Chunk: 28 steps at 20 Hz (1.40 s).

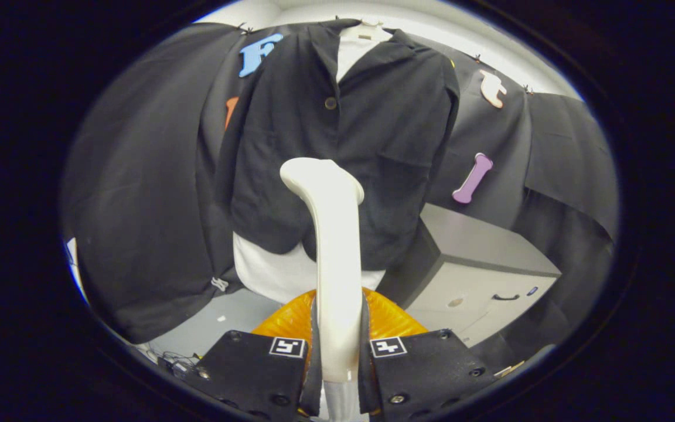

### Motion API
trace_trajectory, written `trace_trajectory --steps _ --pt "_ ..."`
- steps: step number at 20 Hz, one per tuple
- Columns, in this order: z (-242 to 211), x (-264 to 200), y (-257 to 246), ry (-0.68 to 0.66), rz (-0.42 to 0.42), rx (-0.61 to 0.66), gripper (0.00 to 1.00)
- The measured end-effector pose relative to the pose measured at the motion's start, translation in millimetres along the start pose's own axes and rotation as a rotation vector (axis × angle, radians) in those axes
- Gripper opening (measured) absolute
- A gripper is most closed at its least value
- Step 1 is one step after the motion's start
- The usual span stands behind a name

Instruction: Iron the clothes twice with a garment steamer, once on the left side and once on the right side.

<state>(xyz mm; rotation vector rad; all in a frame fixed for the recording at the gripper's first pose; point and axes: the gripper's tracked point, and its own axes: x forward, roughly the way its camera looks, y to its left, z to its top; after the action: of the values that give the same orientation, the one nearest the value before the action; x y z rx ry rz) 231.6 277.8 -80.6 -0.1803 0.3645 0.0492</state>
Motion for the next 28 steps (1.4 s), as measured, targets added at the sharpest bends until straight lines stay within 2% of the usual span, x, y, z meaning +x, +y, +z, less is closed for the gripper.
trace_trajectory --steps 9,12,18,23,28 --pt "144 -36 13 -0.217 0.009 0.012 0.27" --pt "197 -39 17 -0.297 0.020 0.019 0.27" --pt "280 -36 27 -0.418 -0.014 0.016 0.27" --pt "317 -21 40 -0.437 -0.029 0.018 0.27" --pt "326 -11 53 -0.443 -0.055 0.008 0.27"
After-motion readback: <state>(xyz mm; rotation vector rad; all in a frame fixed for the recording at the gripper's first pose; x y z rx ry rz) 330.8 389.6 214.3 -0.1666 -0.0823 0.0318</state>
